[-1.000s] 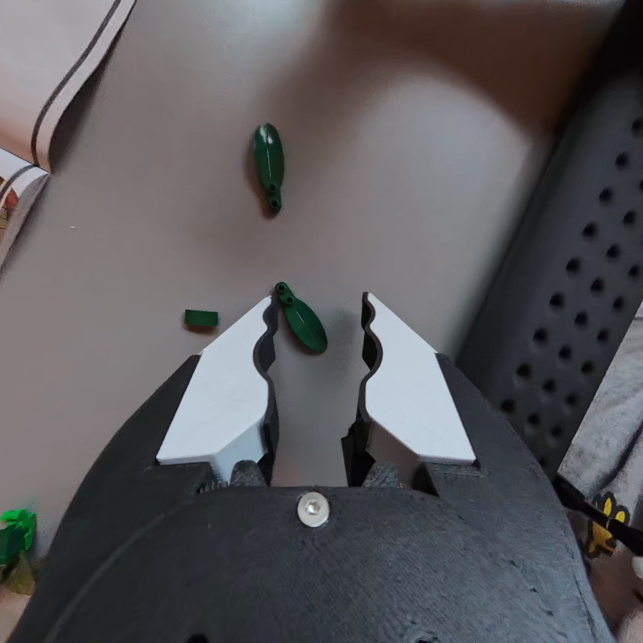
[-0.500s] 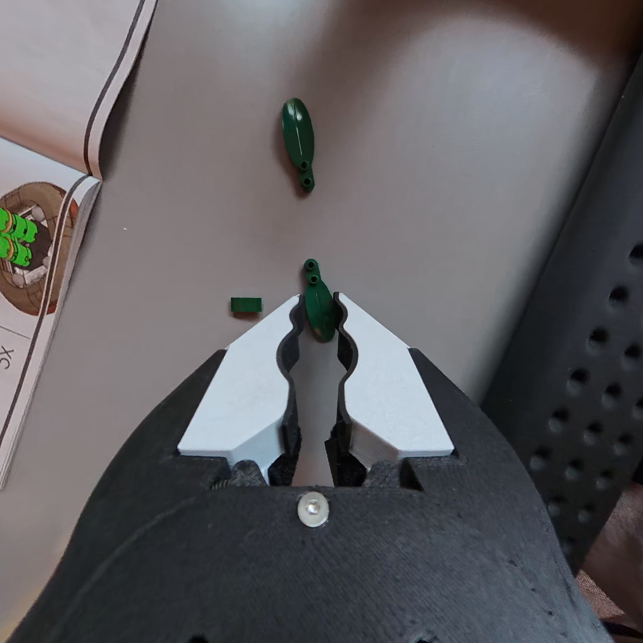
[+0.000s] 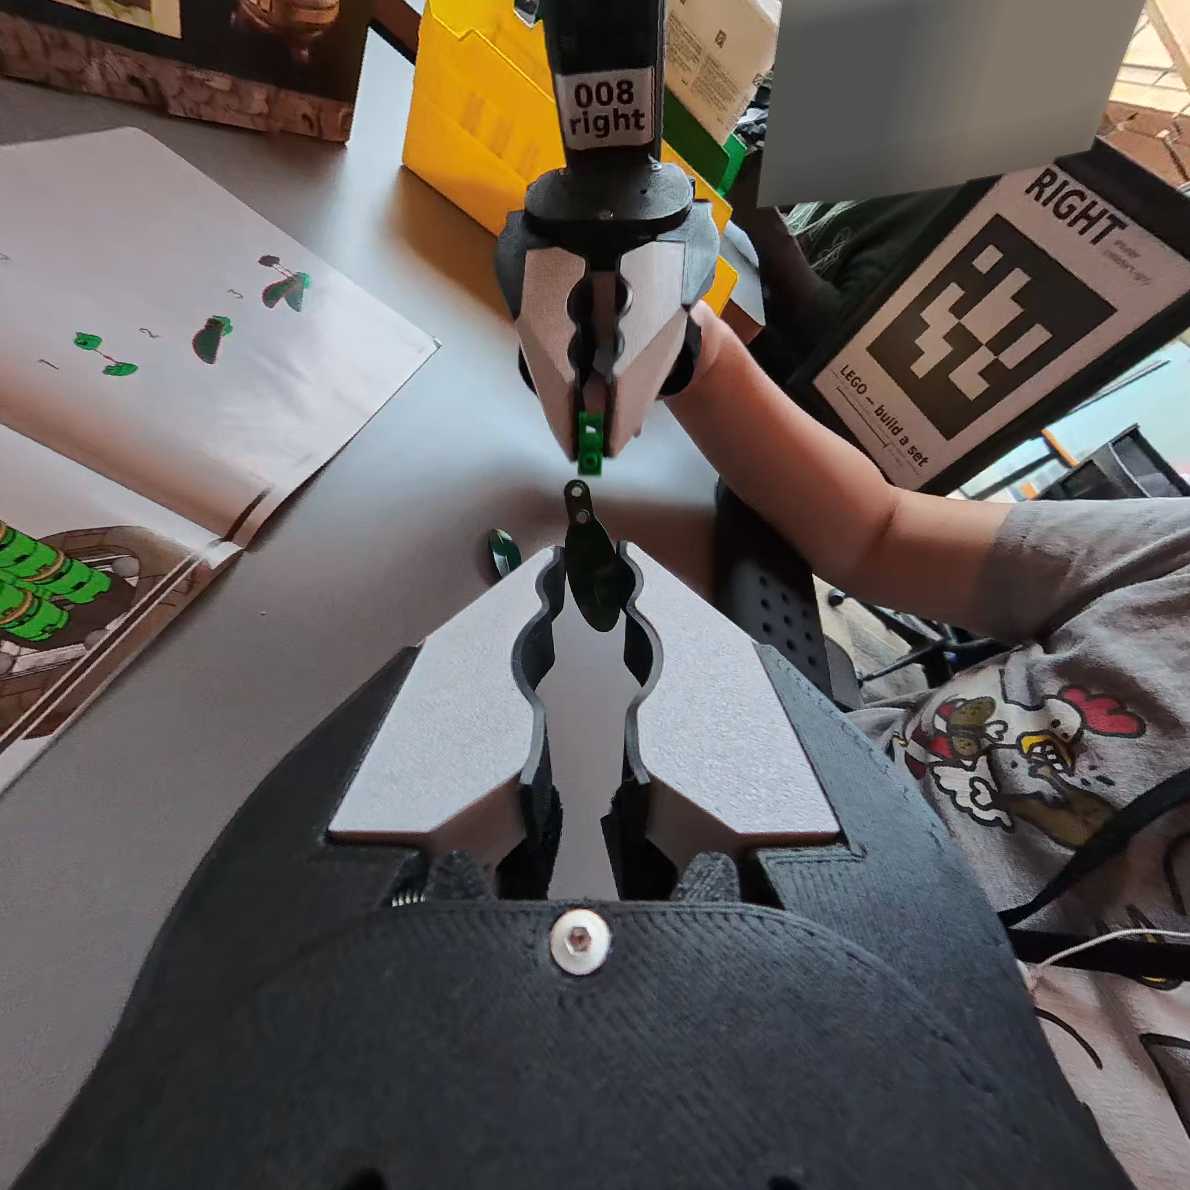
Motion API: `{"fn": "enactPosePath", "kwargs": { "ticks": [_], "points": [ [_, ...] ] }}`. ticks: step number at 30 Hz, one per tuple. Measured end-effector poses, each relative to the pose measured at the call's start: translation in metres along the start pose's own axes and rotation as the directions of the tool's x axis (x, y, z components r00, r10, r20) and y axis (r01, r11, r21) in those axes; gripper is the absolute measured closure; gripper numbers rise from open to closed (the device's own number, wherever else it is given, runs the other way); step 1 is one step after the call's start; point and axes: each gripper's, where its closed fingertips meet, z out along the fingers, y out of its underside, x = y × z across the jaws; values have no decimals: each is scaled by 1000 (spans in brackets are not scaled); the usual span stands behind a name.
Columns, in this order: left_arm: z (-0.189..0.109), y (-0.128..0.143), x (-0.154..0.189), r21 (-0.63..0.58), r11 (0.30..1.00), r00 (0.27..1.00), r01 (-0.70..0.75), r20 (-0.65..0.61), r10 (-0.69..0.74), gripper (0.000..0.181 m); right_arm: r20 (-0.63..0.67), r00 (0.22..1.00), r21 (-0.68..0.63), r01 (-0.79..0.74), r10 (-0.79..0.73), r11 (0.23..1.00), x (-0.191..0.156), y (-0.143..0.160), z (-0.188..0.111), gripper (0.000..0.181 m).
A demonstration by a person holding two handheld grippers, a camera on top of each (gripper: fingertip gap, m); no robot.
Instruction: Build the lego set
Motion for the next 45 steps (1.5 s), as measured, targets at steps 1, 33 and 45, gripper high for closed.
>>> {"fn": "enactPosePath", "kwargs": {
  "ticks": [1, 33, 45],
  "points": [
    [1, 1, 1, -4, 1000, 1000, 9, -16, -9, 167, 0, 1000, -39, -3, 3, 999, 0, 6, 4, 175],
    [16, 41, 10, -230, 973, 997, -14, -77, -4, 167, 29, 998, -244, -49, 57, 969, -3, 43, 29, 175],
    [22, 68, 15, -382, 924, 996, -21, -91, -14, 167, 55, 995, -328, -57, 79, 943, -11, 58, 32, 175]
  ]
}}
